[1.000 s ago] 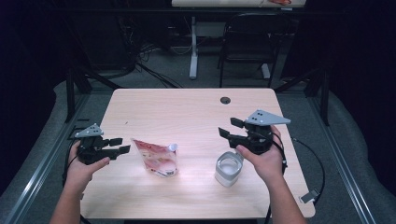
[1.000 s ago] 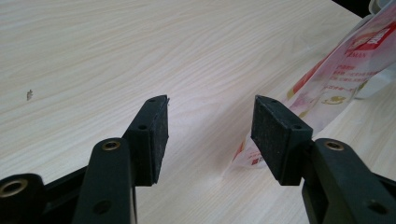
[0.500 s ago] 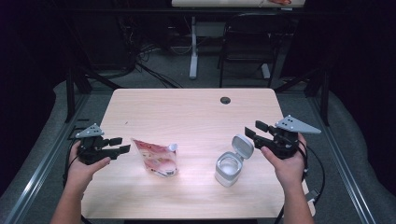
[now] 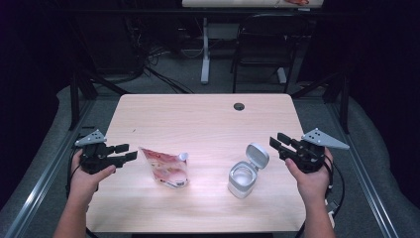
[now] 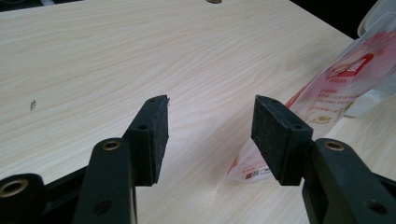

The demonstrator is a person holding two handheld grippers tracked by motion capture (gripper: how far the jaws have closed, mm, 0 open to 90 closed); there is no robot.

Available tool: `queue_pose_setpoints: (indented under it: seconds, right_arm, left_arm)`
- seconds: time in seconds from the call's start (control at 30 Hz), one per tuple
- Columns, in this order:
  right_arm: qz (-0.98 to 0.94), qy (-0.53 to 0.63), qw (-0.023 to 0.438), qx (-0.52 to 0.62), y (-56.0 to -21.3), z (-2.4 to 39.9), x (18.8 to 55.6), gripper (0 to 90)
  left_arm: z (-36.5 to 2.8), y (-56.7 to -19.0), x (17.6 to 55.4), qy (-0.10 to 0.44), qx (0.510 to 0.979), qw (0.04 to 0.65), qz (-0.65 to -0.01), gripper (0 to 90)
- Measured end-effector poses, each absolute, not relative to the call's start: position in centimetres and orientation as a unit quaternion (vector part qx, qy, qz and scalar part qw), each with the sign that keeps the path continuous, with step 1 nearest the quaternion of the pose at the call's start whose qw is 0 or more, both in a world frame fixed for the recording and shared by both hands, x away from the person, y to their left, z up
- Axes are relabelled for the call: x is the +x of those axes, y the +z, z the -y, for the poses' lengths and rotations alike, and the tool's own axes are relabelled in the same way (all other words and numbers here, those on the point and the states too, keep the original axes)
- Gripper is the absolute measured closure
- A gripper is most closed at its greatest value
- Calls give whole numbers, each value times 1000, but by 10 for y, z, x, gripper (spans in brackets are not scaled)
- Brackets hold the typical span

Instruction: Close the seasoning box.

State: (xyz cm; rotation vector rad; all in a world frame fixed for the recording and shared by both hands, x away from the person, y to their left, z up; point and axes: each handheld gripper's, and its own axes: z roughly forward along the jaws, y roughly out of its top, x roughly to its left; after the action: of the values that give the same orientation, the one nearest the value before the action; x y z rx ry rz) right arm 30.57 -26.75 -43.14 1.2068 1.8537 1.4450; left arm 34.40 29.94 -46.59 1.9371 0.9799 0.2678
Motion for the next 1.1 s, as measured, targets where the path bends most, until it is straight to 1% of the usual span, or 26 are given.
queue_pose_setpoints:
  seconds: [0.23, 0.5, 0.67, 0.83, 1.1]
  right_arm:
    - [-678, 523, 236, 460, -443, 277, 310, 655]
    - [-679, 506, 227, 482, -461, 283, 317, 753]
    - [-687, 504, 202, 482, -469, 281, 320, 845]
    - [-693, 496, 203, 482, -474, 277, 322, 900]
    - [-703, 490, 200, 475, -477, 270, 323, 900]
  left_arm:
    - [-300, -468, 345, 109, 787, 454, -403, 462]
    - [-299, -471, 347, 110, 789, 449, -405, 462]
    - [-300, -471, 347, 108, 788, 449, -406, 462]
    - [-301, -472, 347, 108, 787, 449, -409, 462]
    - [-301, -471, 347, 110, 788, 449, -406, 462]
